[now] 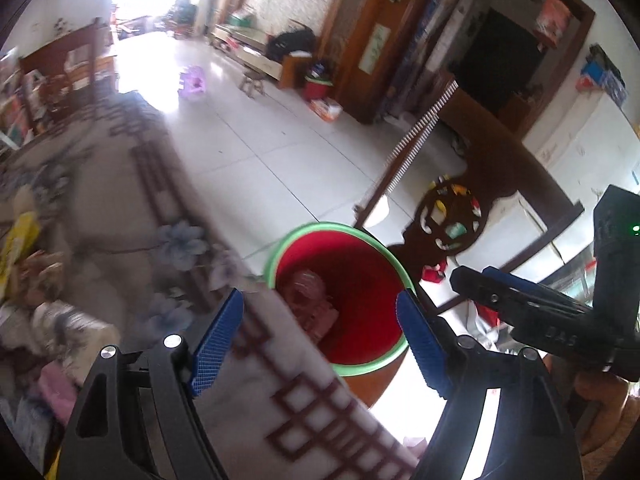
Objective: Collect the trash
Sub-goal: 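Return to the table and grasp the Yili milk carton with the left tool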
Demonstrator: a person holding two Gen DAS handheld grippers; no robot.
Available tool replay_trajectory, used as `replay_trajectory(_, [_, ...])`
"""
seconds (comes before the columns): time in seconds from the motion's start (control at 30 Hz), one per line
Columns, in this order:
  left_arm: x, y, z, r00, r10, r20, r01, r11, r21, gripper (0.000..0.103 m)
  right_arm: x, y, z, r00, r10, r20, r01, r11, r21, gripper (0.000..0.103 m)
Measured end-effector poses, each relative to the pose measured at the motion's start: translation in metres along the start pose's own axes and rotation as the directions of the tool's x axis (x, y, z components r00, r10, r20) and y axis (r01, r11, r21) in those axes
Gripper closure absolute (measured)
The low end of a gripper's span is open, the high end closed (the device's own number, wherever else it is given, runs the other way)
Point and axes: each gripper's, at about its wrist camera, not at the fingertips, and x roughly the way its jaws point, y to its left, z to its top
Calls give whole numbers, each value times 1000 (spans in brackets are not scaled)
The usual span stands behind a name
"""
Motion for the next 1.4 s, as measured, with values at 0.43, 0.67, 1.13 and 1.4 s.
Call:
replay_trajectory(0.43, [-98,100,-27,984,124,125,-106,984,-143,28,21,123,-22,996,61,-59,-71,982,-178,24])
replay_trajectory(0.67, [-154,217,-67,941,324,93,-290,919,-268,28,28,183,-48,992,87,-96,-106,969,-224,23])
replay_trajectory(1.13, [-101,327,-153,946,202,-254,-285,892,-351,35,23,256,-88,993,79,-86,-95,975,-202,22])
replay_trajectory(1.4, [-93,327,-160,955,170,-244,-250,904,-348,49,23,285,-95,982,119,-146,-142,976,-164,22])
